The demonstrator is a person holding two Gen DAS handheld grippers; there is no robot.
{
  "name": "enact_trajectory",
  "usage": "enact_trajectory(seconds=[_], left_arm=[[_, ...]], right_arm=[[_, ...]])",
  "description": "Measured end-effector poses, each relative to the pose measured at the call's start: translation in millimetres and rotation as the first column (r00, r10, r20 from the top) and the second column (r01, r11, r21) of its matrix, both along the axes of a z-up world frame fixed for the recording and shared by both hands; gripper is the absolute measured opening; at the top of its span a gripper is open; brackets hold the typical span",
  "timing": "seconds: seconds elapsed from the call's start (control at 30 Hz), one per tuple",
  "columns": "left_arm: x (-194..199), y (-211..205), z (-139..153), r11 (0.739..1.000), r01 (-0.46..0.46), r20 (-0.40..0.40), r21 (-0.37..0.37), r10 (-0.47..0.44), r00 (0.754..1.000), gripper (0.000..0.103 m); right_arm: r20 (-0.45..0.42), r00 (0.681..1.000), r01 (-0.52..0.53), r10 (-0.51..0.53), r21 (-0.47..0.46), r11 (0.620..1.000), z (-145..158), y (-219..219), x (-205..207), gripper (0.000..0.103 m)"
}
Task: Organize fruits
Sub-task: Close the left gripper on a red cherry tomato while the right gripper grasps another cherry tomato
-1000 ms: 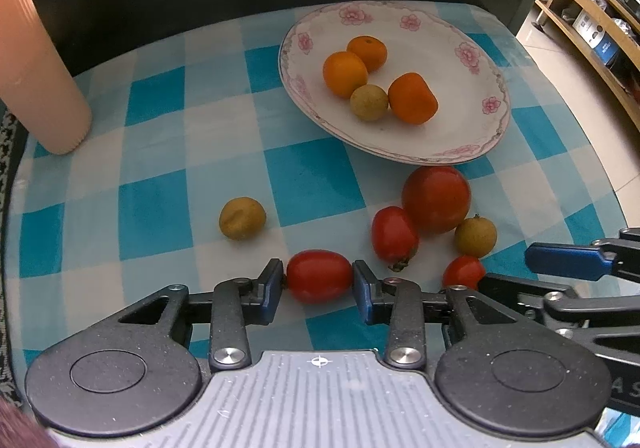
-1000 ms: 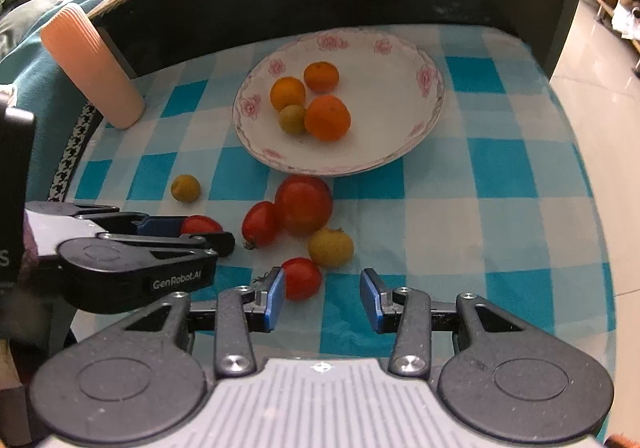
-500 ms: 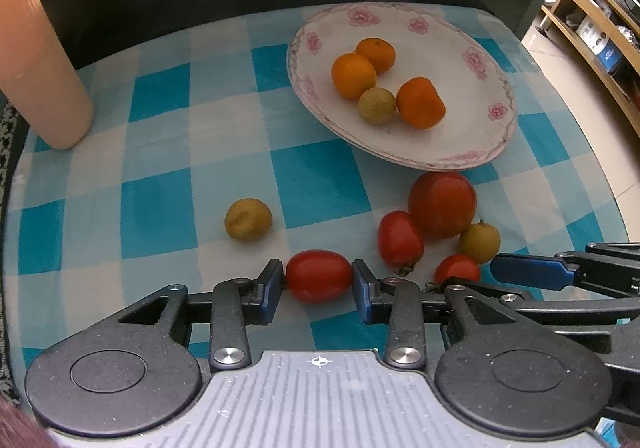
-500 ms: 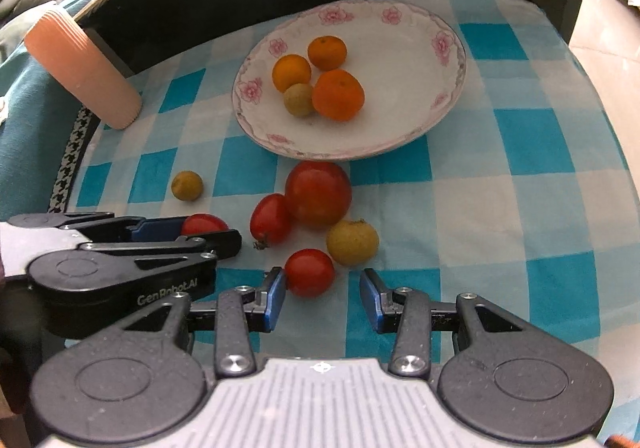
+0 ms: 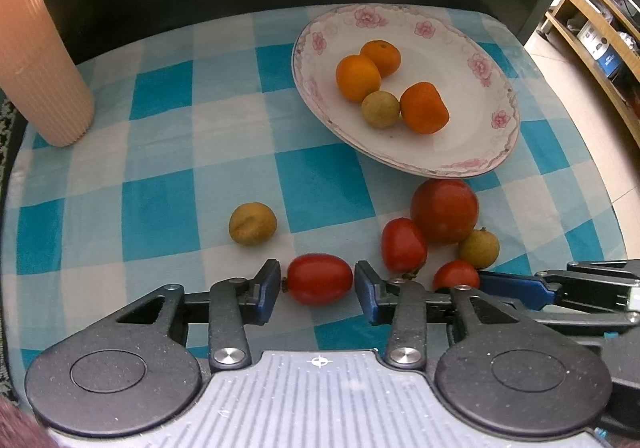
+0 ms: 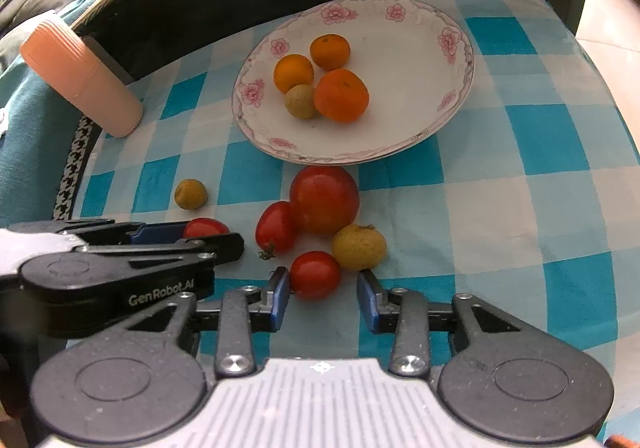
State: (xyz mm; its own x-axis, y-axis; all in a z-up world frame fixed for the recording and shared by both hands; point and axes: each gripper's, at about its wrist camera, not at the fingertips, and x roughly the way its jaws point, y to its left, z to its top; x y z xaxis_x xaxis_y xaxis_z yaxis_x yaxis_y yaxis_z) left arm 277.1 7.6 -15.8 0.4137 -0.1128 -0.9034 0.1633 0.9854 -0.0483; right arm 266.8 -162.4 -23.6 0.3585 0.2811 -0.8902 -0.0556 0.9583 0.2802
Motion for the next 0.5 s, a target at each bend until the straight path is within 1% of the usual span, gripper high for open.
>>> enact_trajectory(seconds=[0.1, 0.27, 0.4, 0.5], left_arm=[[0, 0, 0, 1.000, 0.003, -0.002, -0.002, -0.003, 1.000, 0.050], [0, 0, 1, 1.000, 0.010, -0.003, -0.009, -0.010, 1.000, 0.051], [-2, 2, 3, 1.000, 0.020, 0.000, -0.008, -0.020, 1.000, 0.051], [-3, 0, 2, 1.000, 0.028, -0.003, 0.007, -0.028, 1.000, 0.050]], right_arm=[[0.019, 1.000, -0.014, 0.015, -0.017, 1.000, 4, 2, -3, 0.041], [0.014, 1.000, -0.003, 0.003, 0.002, 1.000, 4, -4, -4, 0.041], [0.023, 1.000, -0.019, 0.019, 0.013, 1.000, 11, -5, -6, 0.041], [0.035, 0.998, -0.047, 0.048, -0.024, 0.999, 16, -3, -15, 0.041]])
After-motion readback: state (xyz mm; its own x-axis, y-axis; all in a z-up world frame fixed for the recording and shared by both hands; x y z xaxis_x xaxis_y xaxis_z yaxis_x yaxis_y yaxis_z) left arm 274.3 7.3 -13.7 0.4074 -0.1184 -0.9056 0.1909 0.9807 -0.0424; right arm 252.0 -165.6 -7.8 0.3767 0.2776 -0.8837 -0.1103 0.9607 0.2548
